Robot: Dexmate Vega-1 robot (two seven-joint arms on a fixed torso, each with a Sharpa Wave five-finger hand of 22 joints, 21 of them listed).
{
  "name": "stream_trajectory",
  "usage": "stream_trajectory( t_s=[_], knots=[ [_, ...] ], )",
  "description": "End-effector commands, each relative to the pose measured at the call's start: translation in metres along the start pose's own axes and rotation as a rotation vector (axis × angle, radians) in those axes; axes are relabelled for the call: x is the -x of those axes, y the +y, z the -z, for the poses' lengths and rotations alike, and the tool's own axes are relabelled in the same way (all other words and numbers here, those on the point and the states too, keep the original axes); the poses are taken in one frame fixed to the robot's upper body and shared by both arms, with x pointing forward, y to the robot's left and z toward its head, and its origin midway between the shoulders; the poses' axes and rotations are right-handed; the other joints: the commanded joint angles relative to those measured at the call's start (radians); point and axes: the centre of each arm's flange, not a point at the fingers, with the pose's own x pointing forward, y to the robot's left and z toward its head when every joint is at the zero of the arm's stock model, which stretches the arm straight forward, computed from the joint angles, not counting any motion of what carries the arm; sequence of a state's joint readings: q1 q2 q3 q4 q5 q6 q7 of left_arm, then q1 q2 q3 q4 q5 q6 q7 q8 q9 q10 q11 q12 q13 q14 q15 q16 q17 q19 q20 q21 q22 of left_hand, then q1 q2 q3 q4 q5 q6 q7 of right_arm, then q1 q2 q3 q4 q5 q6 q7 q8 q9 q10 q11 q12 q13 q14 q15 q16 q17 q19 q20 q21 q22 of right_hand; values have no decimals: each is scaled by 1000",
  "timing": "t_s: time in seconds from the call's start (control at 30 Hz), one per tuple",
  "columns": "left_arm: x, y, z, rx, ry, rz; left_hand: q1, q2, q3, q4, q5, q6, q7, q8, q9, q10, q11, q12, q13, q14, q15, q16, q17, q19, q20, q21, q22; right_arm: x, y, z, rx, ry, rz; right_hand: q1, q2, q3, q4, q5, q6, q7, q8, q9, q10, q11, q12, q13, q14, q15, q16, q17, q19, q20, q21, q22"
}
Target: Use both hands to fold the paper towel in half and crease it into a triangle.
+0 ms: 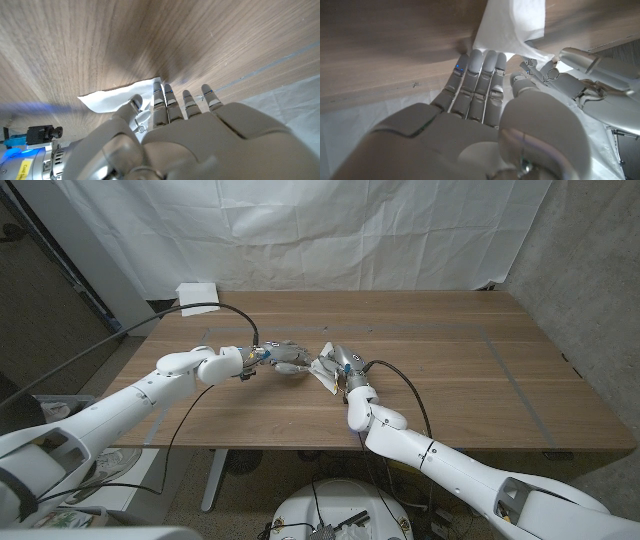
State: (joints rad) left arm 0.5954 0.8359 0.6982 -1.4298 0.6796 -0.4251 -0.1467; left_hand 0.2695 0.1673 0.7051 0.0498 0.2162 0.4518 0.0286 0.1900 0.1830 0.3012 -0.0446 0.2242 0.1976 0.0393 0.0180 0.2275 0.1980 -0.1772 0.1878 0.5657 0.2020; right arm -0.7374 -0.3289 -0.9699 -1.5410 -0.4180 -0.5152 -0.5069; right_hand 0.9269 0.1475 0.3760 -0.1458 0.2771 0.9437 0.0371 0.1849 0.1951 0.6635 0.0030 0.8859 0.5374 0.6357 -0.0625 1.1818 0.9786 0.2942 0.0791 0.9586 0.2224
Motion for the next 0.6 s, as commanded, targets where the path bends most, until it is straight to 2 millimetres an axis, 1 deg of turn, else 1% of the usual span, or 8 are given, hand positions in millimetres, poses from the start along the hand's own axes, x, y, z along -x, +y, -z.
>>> stream_trajectory(
  t_s=[0.03,0.13,0.17,0.2,0.27,0.37,0.47,0.6],
  knots=[
    [0,16,-2,-51,-5,-62,-5,20,3,8,3,-5,0,0,2,5,3,4,5,1,3,2,5,-61,1,6,6,5,-7,-14,207,-59,128,30,-5,41,-29,18,7,-22,6,4,-11,-26,-7,-1,-1,-93,-12,12,6,-18,13,-10],
    [-1,18,-2,-59,-5,-68,-7,16,2,9,2,-4,0,1,2,9,11,6,5,0,2,1,5,-61,0,6,6,6,-10,-16,234,-56,148,44,-16,63,-38,26,3,-30,5,4,-23,-44,-13,-3,-5,-110,-21,22,10,-24,16,-17],
    [-1,19,-2,-62,-5,-67,-9,15,2,10,2,-5,1,1,2,7,12,5,5,-1,3,0,6,-62,0,6,6,6,-10,-16,246,-56,150,55,-30,72,-44,29,-2,-35,4,4,-41,-54,-19,-2,-6,-111,-23,28,11,-27,17,-21],
    [-2,18,-2,-65,-6,-65,-9,15,2,11,2,-9,-1,-1,2,4,13,4,5,-3,5,-1,6,-64,1,5,6,6,-11,-16,264,-56,149,54,-48,80,-40,30,-7,-44,3,5,-69,-57,-27,2,-16,-112,-33,34,3,-27,16,-25],
    [-4,16,-3,-67,-10,-56,-12,14,1,13,2,-17,0,-4,2,-3,9,1,5,-5,6,-1,6,-66,2,4,6,8,-13,-18,292,-58,158,41,-66,69,-31,23,-31,-57,-3,6,-99,-57,-34,10,-38,-110,-36,33,-9,-24,14,-29],
    [-5,13,-3,-67,-14,-46,-16,11,-1,17,1,-18,1,-4,2,-9,4,-2,5,-8,7,-2,7,-66,1,4,6,10,-14,-19,336,-59,169,60,-89,61,-37,9,-54,-90,-2,10,-136,-72,-39,21,-75,-117,-28,34,-23,-23,12,-32],
    [-6,11,-3,-66,-11,-41,-21,9,-2,21,0,-22,3,-5,2,-16,3,-4,6,-9,6,-3,8,-66,1,4,6,12,-16,-19,342,-58,174,90,-109,55,-39,-16,4,-108,26,13,-132,-84,-34,24,-84,-124,-18,22,-26,-24,14,-34],
    [-5,9,-2,-65,-9,-40,-24,8,-2,23,0,-25,1,-6,2,-21,4,-6,6,-11,6,-5,8,-71,2,3,6,15,-20,-15,328,-63,199,121,-112,38,-29,-64,119,-86,69,21,-81,-98,2,42,-65,-139,14,3,-13,-33,24,-36]
  ],
)
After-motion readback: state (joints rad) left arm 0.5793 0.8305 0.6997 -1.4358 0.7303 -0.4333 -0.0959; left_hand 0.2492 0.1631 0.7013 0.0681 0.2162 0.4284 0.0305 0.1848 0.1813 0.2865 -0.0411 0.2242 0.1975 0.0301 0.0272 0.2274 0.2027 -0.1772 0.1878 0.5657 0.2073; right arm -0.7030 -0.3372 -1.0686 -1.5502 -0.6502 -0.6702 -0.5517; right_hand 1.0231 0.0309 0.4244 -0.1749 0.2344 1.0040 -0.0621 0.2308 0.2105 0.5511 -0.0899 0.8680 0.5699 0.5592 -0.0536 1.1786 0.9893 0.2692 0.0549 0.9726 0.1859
